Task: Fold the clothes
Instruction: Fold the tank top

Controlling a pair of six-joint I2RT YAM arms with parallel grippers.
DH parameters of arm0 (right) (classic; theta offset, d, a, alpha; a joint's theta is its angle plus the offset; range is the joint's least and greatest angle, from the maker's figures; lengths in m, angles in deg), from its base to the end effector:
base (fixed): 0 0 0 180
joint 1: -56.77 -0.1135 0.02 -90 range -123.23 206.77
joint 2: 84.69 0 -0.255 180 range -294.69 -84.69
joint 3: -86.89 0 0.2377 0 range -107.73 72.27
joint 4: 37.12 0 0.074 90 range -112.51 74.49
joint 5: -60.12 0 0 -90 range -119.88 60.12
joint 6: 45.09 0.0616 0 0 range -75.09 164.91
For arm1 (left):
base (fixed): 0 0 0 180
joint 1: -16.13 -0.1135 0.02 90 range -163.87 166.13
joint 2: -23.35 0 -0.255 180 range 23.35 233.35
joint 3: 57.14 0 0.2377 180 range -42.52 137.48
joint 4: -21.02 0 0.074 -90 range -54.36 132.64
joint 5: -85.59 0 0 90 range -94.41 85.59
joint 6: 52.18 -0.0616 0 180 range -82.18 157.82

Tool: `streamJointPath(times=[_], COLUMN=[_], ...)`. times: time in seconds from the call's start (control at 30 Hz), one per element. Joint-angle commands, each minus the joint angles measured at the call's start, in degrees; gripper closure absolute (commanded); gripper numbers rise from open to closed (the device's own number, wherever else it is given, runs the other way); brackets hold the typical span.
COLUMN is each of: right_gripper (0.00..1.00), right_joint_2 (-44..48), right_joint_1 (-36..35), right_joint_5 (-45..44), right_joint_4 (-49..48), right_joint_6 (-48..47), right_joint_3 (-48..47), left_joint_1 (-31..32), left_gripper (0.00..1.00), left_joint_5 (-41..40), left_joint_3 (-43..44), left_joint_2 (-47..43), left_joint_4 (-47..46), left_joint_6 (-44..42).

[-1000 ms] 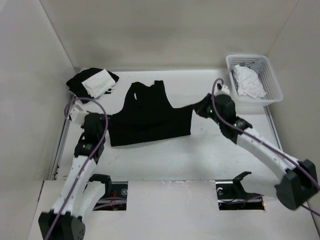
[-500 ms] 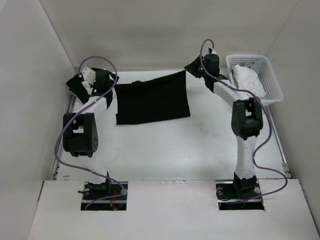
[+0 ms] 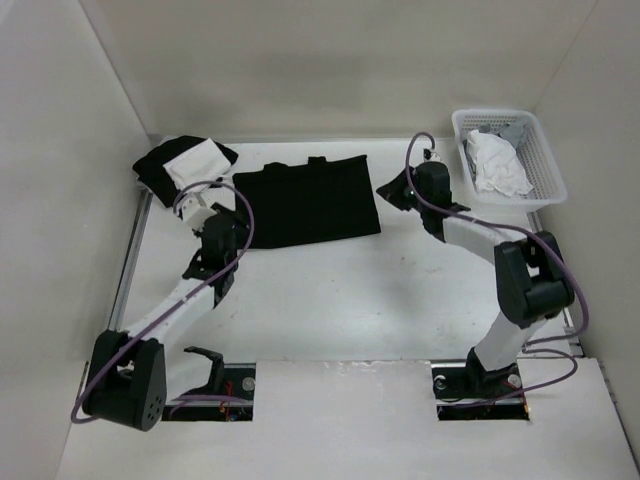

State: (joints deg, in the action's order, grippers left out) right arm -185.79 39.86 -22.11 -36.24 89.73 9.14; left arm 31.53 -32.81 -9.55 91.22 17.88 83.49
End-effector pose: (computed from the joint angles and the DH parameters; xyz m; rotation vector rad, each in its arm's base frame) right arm 0.3903 0.1274 0.2141 0.4140 2.0455 0.8131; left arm 0.2675 -0.0433 0.2295 -0.7994 1.6600 -0.2844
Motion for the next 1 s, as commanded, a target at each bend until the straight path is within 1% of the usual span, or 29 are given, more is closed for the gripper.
streamJointPath(times=[0.0,0.07,0.1,0.23,0.3,0.4,0.5,0.6,0.73,0.77,0.87,0.97], right_gripper=[0.94,0.92,0.90,0.86,0.83,0.80,0.79,0.79,0.77,0.75,0.60,0.51], right_joint_2=[5.4,8.4,9.6,11.0,10.7,9.5,7.6,6.4,4.9,4.6,4.6,4.8], right_joint_1=[-1.6,-2.1,-2.4,-2.9,-3.2,-3.4,-3.5,-3.8,-3.6,-3.6,-3.6,-3.5], right_joint_5=[-1.1,-2.1,-2.9,-2.9,-3.0,-3.4,-3.0,-2.9,-3.6,-3.7,-5.8,-7.7], right_joint_4=[-9.5,-11.8,-12.9,-13.9,-14.2,-14.5,-14.7,-14.9,-14.9,-14.9,-14.9,-13.6], right_joint_6=[0.0,1.0,1.2,1.3,1.3,1.4,1.6,1.6,1.6,1.7,2.4,2.5], right_joint_3=[8.9,13.5,15.1,17.6,18.2,18.6,18.1,17.7,17.2,17.2,18.1,18.8], left_joint_1=[-2.2,-5.2,-6.6,-10.6,-11.5,-12.2,-13.1,-13.3,-14.2,-14.5,-14.7,-15.4], left_gripper=[0.64,0.61,0.59,0.48,0.47,0.54,0.56,0.57,0.66,0.68,0.74,0.83], left_joint_5=[3.7,9.7,12.0,19.2,20.9,21.3,21.2,21.4,20.8,20.6,20.7,21.1], left_joint_3=[-8.9,-12.8,-14.1,-17.1,-17.0,-16.3,-16.3,-17.0,-16.4,-16.1,-15.8,-15.8], left_joint_2=[-3.4,-3.8,-3.4,0.1,3.5,9.0,12.9,14.4,16.7,17.6,20.2,22.4], left_joint_4=[2.4,2.2,0.7,-9.1,-12.7,-15.8,-20.7,-24.4,-25.7,-26.3,-28.9,-31.5], left_joint_6=[3.6,5.9,6.3,7.2,8.4,11.2,13.4,15.1,15.7,15.8,16.7,17.8])
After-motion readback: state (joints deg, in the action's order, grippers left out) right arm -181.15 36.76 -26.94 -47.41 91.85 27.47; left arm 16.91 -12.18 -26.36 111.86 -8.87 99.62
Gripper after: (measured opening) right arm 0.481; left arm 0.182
